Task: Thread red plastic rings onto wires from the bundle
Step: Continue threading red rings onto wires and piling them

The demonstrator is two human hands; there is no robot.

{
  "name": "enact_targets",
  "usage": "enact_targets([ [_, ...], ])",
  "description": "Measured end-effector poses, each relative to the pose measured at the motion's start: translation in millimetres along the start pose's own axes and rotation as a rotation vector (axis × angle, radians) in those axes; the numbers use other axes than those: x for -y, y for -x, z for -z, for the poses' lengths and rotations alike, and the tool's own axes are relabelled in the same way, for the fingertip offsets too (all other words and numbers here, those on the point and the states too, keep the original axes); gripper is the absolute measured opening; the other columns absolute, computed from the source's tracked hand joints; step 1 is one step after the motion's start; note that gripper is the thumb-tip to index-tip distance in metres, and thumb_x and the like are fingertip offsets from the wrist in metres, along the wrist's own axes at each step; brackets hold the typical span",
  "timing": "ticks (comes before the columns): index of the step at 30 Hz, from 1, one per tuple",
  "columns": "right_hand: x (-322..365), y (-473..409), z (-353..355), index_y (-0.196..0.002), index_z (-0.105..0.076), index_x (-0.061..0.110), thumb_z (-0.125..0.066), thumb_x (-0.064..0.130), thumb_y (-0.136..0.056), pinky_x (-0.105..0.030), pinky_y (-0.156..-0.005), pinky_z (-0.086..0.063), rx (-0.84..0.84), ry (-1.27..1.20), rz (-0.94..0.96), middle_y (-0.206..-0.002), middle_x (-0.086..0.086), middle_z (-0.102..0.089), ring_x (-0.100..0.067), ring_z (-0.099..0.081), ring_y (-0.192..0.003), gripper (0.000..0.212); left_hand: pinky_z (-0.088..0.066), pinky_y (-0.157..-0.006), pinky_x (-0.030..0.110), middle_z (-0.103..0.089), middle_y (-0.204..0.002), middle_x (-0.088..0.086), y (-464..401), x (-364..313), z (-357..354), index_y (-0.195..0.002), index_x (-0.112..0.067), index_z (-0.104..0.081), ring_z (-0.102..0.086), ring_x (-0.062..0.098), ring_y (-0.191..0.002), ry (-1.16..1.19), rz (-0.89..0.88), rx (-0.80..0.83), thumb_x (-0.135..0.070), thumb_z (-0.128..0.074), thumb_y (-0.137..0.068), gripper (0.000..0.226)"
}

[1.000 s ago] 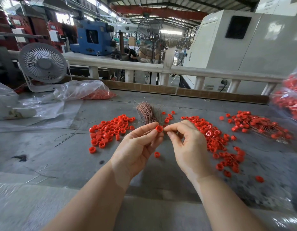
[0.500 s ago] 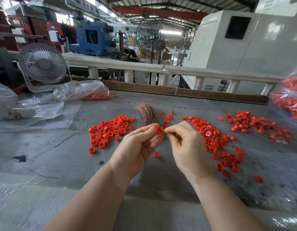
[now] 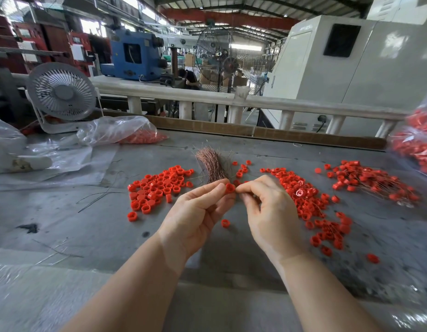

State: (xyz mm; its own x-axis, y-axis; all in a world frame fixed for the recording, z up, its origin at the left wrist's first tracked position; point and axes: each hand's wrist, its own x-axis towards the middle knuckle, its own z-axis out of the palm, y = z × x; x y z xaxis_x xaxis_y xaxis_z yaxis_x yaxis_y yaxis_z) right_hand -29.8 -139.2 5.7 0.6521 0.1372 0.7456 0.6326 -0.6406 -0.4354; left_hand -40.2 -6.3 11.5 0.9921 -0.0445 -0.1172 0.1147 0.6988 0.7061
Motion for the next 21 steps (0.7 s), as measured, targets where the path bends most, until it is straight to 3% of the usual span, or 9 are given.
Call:
enact_targets([
  [4, 0.3, -0.5, -0.3, -0.083, -0.070, 0.009, -0.064, -0.001, -0.081, -0.040, -0.069, -0.049, 0.000, -0.010, -0.022, -0.079, -0.003, -0.062, -0.024, -0.058, -0.077, 0.012, -0.056, -0.057, 0.019, -0.071, -0.073, 0.013, 0.5, 1.0, -0.3, -0.072, -0.001, -0.073, -0.069, 0.015, -0.062, 0.008, -0.015, 0.017, -0.002, -0.061, -0.065, 0.015],
  [10, 1.5, -0.5, -0.4, -0.081, -0.070, 0.009, -0.064, -0.002, -0.081, -0.040, -0.067, -0.049, -0.002, -0.014, -0.031, -0.078, -0.002, -0.061, -0.024, -0.057, -0.076, 0.012, -0.057, -0.062, 0.020, -0.071, -0.073, 0.011, 0.4, 1.0, -0.1, -0.088, 0.002, -0.067, -0.068, 0.013, -0.062, 0.009, -0.035, 0.021, -0.001, -0.056, -0.077, 0.016],
  [21, 2.8, -1.2, -2.1, -0.081, -0.069, 0.010, -0.064, -0.002, -0.081, -0.038, -0.066, -0.048, 0.004, -0.002, -0.033, -0.079, -0.001, -0.061, -0.023, -0.057, -0.075, 0.013, -0.056, -0.059, 0.018, -0.070, -0.070, 0.010, -0.8, 0.5, 0.5, -0.084, 0.000, -0.068, -0.066, 0.010, -0.058, 0.007, -0.065, 0.012, 0.000, -0.054, -0.082, 0.014],
])
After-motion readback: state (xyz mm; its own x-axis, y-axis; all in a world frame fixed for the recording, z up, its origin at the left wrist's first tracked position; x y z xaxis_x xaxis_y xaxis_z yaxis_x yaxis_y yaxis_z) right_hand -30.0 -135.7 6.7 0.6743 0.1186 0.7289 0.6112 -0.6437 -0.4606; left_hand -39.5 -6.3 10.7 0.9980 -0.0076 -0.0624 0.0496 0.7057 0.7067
